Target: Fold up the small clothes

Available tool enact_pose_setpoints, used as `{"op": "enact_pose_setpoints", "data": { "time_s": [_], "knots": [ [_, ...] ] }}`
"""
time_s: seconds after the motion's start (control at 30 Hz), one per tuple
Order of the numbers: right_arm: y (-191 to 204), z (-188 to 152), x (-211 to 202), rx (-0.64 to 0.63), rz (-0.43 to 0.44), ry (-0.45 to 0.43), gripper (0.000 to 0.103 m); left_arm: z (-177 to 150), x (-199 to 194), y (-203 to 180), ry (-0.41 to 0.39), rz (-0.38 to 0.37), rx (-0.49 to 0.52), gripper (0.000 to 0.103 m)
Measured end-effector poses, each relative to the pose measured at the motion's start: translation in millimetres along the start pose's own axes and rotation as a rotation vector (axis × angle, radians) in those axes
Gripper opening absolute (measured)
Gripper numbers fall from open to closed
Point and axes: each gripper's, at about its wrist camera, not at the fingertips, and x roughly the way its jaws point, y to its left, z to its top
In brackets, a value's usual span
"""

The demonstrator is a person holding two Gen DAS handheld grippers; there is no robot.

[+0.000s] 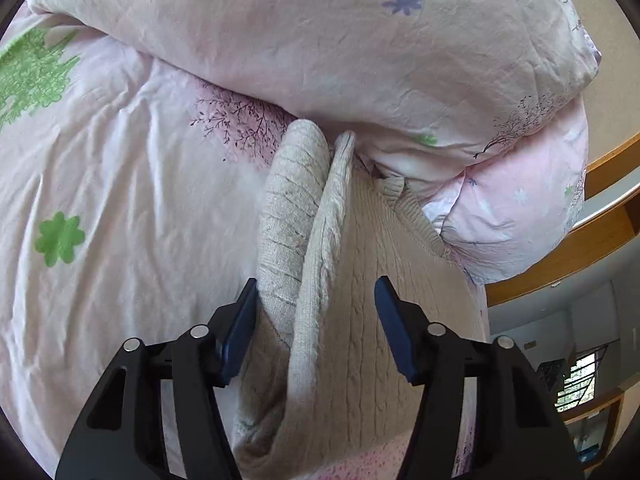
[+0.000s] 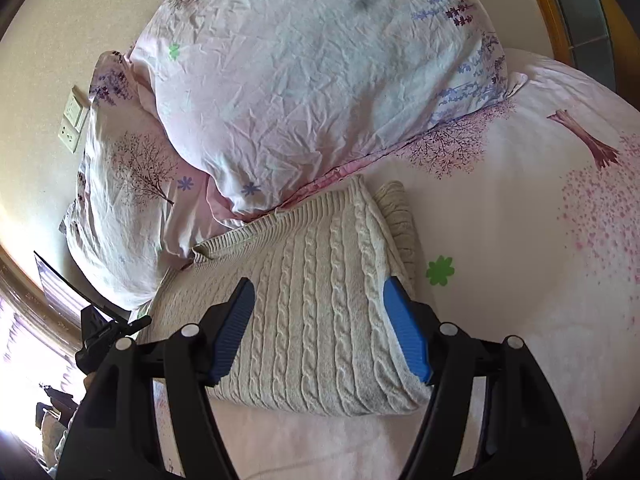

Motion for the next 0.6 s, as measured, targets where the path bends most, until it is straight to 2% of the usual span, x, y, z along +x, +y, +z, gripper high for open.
{"op": "enact_pose_setpoints", "data": {
  "time_s": [0.03, 0.1, 0.13, 0.23, 0.33, 0.43, 0.47, 0.5, 0.57, 0.6],
  "knots": [
    [1, -2, -2, -0.012, -0.001, 0.001, 0.067, -1, 7, 1, 0.017, -0.005, -0.02, 0.026],
    [2, -4, -6, -0.032, -0.001, 0.001, 0.067, -3, 8, 4, 0.001, -0.047, -0.1, 0.021],
    [0, -5, -11, -0.038, -0.004, -0.004, 0.067, -4, 1, -1, -0.015, -0.093, -0.105, 0.02],
    [-8, -4, -28, -0.054, -0.029, -0.041, 0.067, -9, -13, -56, -0.041, -0.236, -0.03, 0.018],
    [-15, 2, -43, -0.063, -0.065, -0.087, 0.067, -18, 3, -134, 0.004, -0.433, 0.061, 0.018],
    [-28, 13, -48, 0.002, -0.072, -0.132, 0.067, -39, 65, -205, 0.116, -0.61, 0.077, 0.021],
    [-34, 18, -46, 0.031, -0.071, -0.138, 0.067, -44, 91, -219, 0.179, -0.68, 0.036, 0.025],
    [-40, 23, -42, 0.059, -0.064, -0.132, 0.067, -51, 121, -229, 0.276, -0.741, -0.032, 0.034],
    [-55, 33, -37, 0.114, -0.05, -0.097, 0.067, -66, 153, -239, 0.431, -0.813, -0.157, 0.035],
    [-62, 37, -36, 0.131, -0.047, -0.077, 0.069, -69, 149, -243, 0.439, -0.813, -0.115, 0.043]
  ]
}}
